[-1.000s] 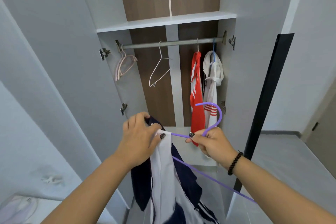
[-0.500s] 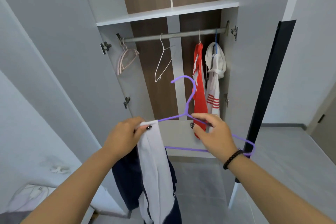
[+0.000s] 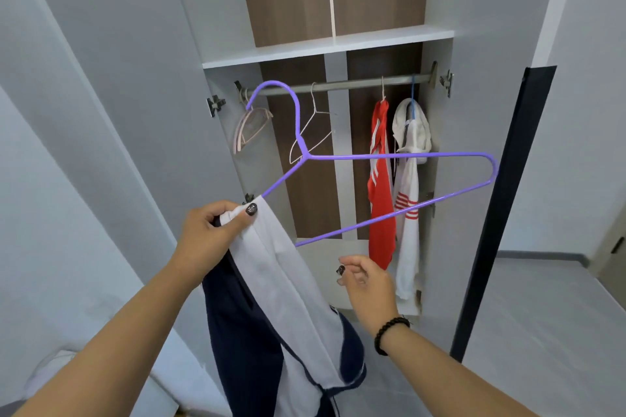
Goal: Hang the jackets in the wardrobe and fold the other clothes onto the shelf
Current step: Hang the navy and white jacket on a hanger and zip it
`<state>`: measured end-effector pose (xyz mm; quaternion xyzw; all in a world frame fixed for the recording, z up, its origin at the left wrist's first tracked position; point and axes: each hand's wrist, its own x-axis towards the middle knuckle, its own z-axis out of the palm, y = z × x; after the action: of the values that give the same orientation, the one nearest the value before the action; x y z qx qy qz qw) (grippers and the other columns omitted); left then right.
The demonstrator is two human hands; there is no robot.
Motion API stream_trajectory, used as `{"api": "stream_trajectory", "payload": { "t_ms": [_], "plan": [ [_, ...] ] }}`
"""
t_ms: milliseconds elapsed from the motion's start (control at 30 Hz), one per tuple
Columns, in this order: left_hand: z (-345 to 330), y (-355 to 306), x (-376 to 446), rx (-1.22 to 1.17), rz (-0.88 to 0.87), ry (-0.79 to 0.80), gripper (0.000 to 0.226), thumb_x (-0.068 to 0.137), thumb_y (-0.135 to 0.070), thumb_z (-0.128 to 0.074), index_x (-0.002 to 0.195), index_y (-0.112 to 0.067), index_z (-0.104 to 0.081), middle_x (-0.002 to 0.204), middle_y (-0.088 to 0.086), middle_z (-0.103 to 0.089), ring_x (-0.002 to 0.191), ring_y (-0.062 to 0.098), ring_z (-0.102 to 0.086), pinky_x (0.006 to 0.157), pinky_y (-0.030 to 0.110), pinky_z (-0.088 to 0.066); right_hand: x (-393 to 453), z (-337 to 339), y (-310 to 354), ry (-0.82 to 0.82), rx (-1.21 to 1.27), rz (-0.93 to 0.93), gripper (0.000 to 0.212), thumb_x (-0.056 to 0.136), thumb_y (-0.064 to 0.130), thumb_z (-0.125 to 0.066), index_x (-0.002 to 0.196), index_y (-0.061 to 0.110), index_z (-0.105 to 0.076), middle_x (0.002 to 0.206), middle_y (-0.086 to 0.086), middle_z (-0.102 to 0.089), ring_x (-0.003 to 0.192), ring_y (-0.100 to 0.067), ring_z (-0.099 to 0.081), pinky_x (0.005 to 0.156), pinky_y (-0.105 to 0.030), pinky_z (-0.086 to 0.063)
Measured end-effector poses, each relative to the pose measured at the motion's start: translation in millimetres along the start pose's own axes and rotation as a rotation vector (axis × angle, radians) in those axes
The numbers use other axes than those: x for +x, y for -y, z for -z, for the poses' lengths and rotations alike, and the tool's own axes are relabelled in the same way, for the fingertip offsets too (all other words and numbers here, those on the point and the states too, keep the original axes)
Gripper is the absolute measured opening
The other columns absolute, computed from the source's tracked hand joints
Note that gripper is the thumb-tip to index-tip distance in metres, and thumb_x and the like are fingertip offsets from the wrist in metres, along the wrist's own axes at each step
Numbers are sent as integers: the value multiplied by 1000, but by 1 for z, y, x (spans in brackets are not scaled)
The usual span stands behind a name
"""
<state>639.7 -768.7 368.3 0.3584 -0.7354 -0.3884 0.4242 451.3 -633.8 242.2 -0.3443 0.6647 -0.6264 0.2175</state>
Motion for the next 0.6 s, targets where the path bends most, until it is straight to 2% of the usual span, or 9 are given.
{"api": "stream_trajectory", "payload": {
  "t_ms": [100,200,233,333,400,433,500,533,600],
  "plan": [
    [9,-10,-1,-77,15,25,16,81,-32,-74,68,-23,-74,64,-9,-63,59,7,-56,56,15,-45,8,-12,3,158,128,-186,15,90,8,-57,82,17,-66,70,-5,-68,45,-14,-58,46,-21,-46],
    [9,-14,-4,-140,47,24,16,79,-31,-74,73,-16,-75,68,-3,-67,63,11,-62,59,20,-49,10,-29,5,301,-19,-133,7,85,21,-66,78,18,-67,55,3,-62,42,-8,-50,42,-19,-42],
    [7,-15,-5,-148,46,24,16,81,-28,-73,74,-14,-74,67,-4,-67,61,10,-61,57,19,-48,10,-35,7,305,-74,-74,1,83,22,-68,83,22,-67,60,6,-62,50,-6,-53,49,-17,-45],
    [-2,-17,-8,-179,60,30,13,84,-21,-72,73,-14,-73,62,-8,-65,57,6,-61,52,17,-48,8,-50,6,365,-200,78,36,79,26,-72,112,28,-60,98,11,-54,75,-1,-51,76,-14,-46],
    [-6,-18,-9,-210,78,41,15,84,-20,-72,69,-17,-73,62,-8,-65,56,6,-62,52,17,-48,10,-54,4,395,-240,69,52,78,31,-73,124,36,-50,109,19,-41,88,2,-48,86,-15,-44],
    [-7,-19,-9,-233,86,52,15,82,-21,-72,68,-18,-73,62,-7,-66,57,6,-63,52,17,-48,12,-55,1,384,-277,62,52,80,32,-72,125,37,-48,110,20,-39,94,2,-47,90,-18,-44],
    [-4,-18,-9,-270,99,72,14,76,-29,-73,69,-16,-73,63,-6,-66,58,8,-63,52,18,-49,15,-53,-7,335,-380,73,29,86,30,-65,113,29,-56,106,11,-45,93,-6,-52,88,-23,-47],
    [-1,-17,-9,-281,99,76,18,72,-33,-73,71,-15,-73,63,-5,-66,58,9,-63,53,18,-49,16,-50,-10,300,-421,88,11,89,27,-61,99,22,-59,98,5,-49,85,-10,-53,81,-23,-48],
    [7,-13,-7,-294,98,78,24,68,-37,-72,72,-14,-73,63,-5,-66,58,9,-63,52,19,-49,19,-43,-17,239,-461,96,17,90,22,-57,75,18,-49,75,2,-50,64,-9,-48,58,-20,-43]
  ]
}}
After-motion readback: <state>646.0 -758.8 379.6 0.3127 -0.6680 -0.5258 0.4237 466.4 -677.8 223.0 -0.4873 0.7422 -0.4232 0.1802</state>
